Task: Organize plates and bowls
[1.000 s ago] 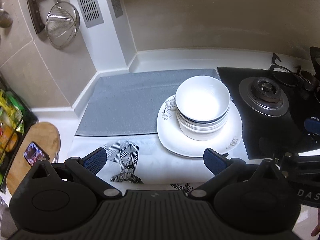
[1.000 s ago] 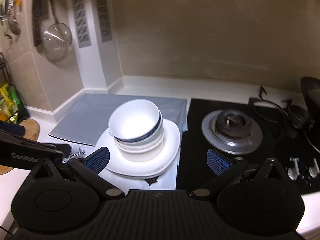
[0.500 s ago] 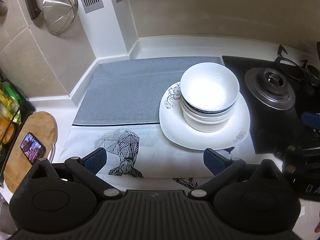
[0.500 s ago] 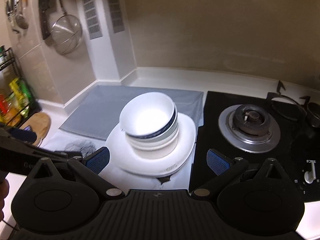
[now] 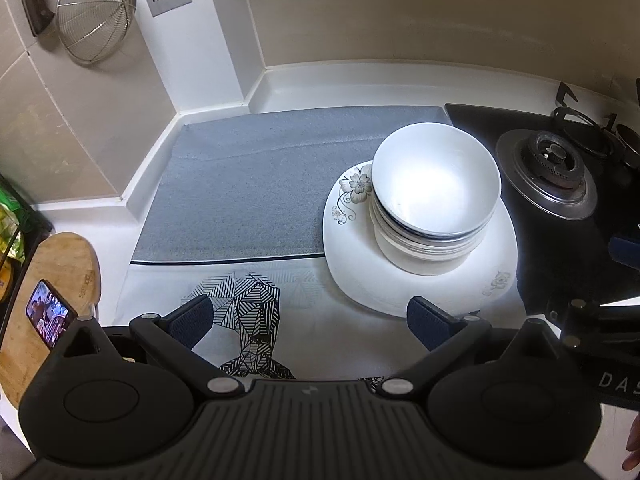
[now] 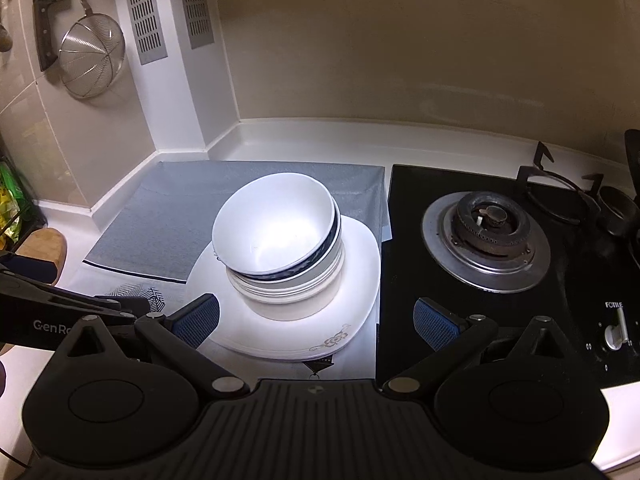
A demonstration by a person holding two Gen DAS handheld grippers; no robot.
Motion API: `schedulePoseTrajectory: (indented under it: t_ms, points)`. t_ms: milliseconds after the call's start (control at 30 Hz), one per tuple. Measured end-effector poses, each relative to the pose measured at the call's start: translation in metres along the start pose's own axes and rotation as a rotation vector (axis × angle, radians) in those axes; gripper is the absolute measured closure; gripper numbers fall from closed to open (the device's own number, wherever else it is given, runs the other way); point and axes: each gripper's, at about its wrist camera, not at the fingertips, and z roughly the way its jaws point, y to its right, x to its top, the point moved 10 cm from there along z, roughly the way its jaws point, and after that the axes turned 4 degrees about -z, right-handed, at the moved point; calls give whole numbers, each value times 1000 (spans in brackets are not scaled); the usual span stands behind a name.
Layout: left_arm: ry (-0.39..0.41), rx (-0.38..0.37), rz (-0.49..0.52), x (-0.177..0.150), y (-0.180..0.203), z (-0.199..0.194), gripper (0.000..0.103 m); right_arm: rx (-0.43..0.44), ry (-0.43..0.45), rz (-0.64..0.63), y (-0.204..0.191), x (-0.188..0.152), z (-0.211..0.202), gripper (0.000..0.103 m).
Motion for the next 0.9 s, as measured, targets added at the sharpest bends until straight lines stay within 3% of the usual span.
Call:
schedulePoseTrajectory:
  t_ms: [900]
  points:
    - [16, 9, -1, 3, 9, -4, 0, 12, 1, 5, 11, -1, 0, 0]
